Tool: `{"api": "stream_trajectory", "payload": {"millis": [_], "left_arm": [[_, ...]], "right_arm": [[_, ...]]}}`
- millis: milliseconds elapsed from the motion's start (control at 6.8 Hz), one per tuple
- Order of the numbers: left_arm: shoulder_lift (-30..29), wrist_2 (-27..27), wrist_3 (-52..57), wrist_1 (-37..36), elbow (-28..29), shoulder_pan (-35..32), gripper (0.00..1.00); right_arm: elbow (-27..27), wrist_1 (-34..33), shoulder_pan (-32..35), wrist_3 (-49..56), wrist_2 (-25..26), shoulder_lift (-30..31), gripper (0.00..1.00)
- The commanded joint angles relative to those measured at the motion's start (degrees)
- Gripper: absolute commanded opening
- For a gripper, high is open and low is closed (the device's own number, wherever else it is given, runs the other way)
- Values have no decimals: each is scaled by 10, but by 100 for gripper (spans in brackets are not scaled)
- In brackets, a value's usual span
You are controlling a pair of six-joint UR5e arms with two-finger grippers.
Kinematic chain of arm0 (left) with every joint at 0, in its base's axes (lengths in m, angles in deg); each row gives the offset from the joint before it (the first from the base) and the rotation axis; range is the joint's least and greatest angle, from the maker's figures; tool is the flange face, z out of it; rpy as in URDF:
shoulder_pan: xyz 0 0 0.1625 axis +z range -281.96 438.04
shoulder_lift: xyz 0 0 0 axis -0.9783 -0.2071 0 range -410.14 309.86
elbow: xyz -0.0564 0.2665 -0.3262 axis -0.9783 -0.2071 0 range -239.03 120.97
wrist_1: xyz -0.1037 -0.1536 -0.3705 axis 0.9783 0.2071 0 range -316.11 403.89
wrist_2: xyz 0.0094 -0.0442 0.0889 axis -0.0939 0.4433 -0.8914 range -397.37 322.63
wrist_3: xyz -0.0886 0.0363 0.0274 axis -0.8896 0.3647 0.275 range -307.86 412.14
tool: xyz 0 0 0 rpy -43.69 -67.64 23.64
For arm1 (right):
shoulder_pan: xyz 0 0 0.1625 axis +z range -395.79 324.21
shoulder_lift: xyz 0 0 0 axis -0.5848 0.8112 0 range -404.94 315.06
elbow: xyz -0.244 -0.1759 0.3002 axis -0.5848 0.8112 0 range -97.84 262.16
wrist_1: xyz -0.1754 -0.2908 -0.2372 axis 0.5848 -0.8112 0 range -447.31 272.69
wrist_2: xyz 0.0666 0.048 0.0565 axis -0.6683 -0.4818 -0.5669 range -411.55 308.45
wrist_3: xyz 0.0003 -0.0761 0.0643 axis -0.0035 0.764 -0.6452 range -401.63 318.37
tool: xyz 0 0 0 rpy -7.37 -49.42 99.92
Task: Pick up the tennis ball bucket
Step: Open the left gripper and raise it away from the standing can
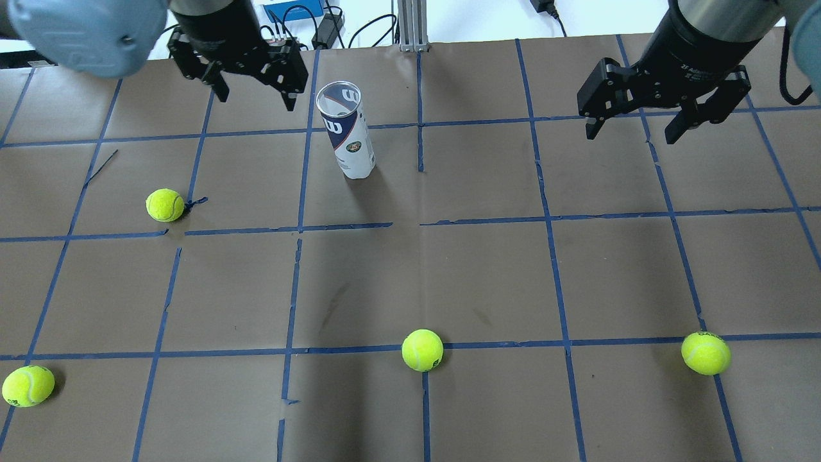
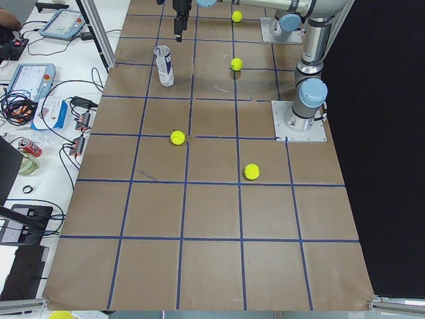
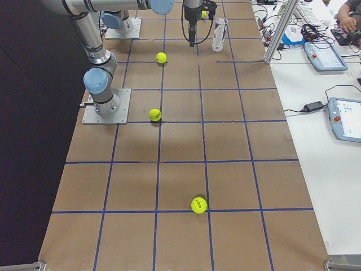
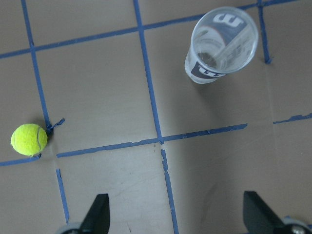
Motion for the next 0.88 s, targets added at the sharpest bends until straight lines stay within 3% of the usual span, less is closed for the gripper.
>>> {"api": "stream_trajectory", "payload": {"millis": [0, 735], "left_arm": [[66, 36, -1, -6, -81, 50, 97], [68, 30, -32, 10, -75, 44, 100]], "right_arm": [[0, 0, 0, -1, 0, 0, 100], [0, 1, 0, 0, 0, -1, 100]]}}
